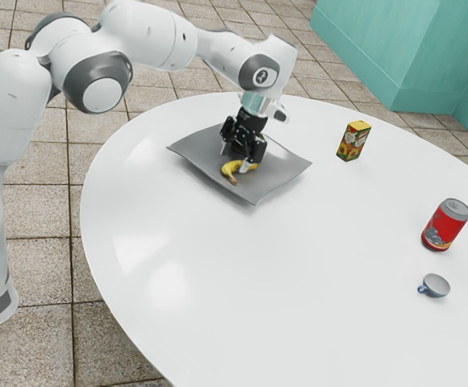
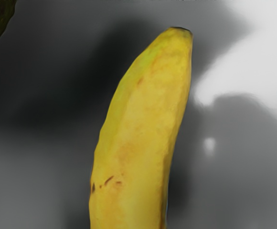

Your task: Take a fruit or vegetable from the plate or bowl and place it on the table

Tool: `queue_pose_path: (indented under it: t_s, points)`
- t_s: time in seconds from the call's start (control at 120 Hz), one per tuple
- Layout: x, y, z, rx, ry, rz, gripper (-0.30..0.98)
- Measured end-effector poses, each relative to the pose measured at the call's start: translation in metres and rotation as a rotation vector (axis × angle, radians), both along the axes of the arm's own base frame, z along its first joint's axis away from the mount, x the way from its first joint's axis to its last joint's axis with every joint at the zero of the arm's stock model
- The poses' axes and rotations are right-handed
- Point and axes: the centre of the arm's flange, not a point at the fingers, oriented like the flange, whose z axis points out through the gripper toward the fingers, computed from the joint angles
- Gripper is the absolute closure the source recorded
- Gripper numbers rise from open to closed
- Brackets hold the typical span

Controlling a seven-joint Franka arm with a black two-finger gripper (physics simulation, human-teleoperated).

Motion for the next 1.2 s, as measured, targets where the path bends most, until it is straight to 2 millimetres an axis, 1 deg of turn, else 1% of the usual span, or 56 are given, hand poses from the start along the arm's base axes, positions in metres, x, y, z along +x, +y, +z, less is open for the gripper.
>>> queue_pose_path:
  t_s: [0.417,0.542,0.95,1.2]
  points:
    - [-0.0001,0.0002,-0.0027,0.001,0.0,0.004,0.1]
    - [-0.0008,0.0001,-0.0066,0.0,0.008,0.006,0.12]
    - [-0.0007,-0.0017,-0.0083,-0.002,0.012,0.007,0.33]
    - [-0.0018,0.0012,-0.0084,-0.008,0.011,0.016,0.49]
